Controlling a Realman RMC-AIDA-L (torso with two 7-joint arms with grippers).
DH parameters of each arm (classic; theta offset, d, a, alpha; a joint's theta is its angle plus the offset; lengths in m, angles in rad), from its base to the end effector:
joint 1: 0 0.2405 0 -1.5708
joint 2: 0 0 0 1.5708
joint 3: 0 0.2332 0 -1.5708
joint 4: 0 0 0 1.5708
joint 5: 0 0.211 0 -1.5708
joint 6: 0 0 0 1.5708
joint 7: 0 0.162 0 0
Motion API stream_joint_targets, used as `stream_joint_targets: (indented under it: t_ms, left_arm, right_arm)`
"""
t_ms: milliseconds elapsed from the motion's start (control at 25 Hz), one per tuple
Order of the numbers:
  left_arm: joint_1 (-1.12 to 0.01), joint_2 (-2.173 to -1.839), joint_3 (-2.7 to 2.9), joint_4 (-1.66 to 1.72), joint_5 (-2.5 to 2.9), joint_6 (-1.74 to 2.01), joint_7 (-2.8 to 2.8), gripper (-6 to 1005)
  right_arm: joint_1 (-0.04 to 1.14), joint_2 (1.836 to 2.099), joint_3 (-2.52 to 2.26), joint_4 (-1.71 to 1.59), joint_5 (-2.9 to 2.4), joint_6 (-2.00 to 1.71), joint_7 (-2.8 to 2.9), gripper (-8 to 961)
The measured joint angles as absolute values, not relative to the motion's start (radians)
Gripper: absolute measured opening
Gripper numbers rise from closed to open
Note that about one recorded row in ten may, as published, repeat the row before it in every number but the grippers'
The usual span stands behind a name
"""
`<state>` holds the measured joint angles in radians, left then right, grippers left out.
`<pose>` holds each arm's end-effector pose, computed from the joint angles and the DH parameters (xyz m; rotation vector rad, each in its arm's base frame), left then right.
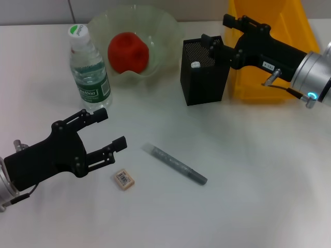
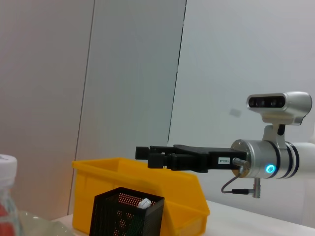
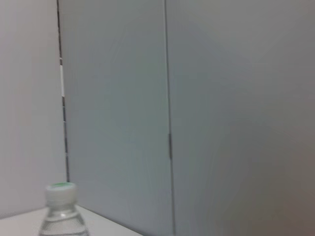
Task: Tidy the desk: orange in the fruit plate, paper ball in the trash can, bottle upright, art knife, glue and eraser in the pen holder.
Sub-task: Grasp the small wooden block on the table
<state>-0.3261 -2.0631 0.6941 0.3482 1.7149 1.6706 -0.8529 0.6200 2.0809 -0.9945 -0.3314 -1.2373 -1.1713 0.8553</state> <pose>-0.2754 0.2528 -0.0197 -2.4877 -0.4418 -1.0144 0.2101 0.3839 -0.0309 -2.2966 0.3859 0.8710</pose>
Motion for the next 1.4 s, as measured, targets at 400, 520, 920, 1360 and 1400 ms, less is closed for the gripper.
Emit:
stream_joint_targets:
  t_ms: [400,520,920,1360,1400]
  left_arm:
    - [-0.323,-2.063,0.697,0.35,1.716,1.672,-0.853,798]
    - [-0.322,-2.063,0.7,0.351,1.715,1.674,-0.853,798]
    - [-0.329,-2.063,0.702,0.353,1.717,1.679,-0.862,798]
    - [-0.331,-2.063,0.703,0.353,1.721,1.68,-0.864,799]
    - [-0.331,-2.063,0.702,0.353,1.723,1.679,-0.866,799]
  right_arm:
    - [0.476,2.049,-0.99,-0.457,-1.416,-1.541,1.005,766]
    - [0.415,2.04,-0.983,-0.514,-1.479,-1.628,1.043,766]
    - [0.284,2.029,-0.597,-0.563,-1.835,-1.822,1.044,766]
    - [0.251,2.029,-0.435,-0.578,-2.043,-1.838,0.948,766]
    - [0.25,2.03,-0.435,-0.579,-2.045,-1.839,0.944,766]
